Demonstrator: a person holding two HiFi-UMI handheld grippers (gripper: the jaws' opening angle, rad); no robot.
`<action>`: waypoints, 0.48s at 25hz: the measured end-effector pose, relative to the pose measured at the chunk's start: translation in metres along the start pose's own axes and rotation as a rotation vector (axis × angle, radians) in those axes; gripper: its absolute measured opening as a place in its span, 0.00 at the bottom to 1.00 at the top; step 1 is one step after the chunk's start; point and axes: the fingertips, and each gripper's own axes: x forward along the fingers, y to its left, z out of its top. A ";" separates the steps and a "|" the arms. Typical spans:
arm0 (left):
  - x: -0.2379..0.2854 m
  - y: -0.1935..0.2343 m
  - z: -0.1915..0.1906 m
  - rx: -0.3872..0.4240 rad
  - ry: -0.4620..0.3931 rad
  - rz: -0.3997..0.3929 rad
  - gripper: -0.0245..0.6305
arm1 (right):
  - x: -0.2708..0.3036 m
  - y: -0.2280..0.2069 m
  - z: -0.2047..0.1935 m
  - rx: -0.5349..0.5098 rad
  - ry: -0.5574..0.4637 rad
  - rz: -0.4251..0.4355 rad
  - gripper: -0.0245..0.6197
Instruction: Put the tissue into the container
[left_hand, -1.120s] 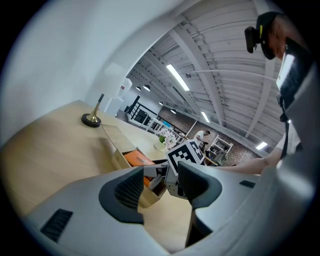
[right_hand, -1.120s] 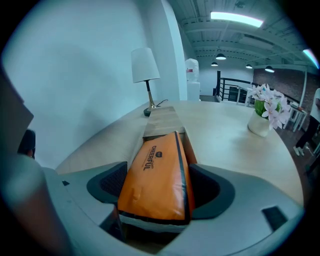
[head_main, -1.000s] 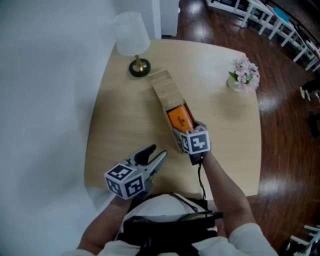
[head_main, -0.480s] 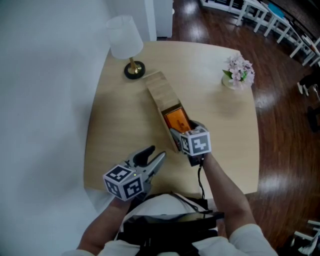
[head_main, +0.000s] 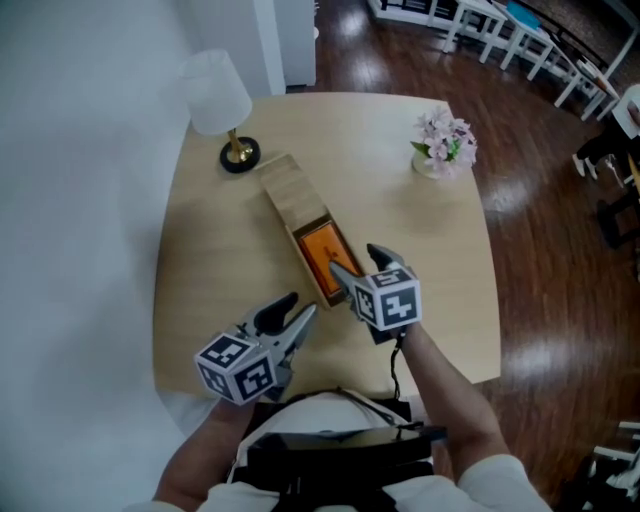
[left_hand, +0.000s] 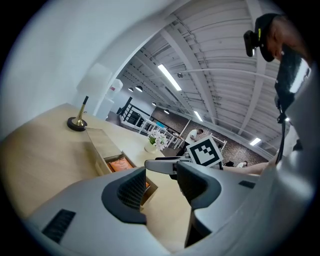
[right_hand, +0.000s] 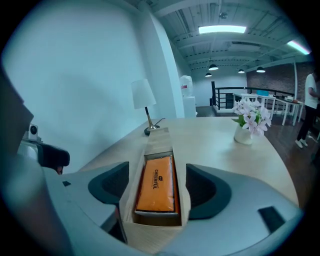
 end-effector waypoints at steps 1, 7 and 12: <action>0.002 -0.003 0.001 0.004 0.000 -0.005 0.34 | -0.006 -0.002 0.002 0.000 -0.010 -0.003 0.59; 0.011 -0.030 0.009 0.029 -0.020 -0.059 0.28 | -0.047 -0.015 0.011 0.024 -0.073 -0.023 0.48; 0.015 -0.051 0.012 0.052 -0.035 -0.092 0.23 | -0.078 -0.026 0.012 0.041 -0.115 -0.037 0.45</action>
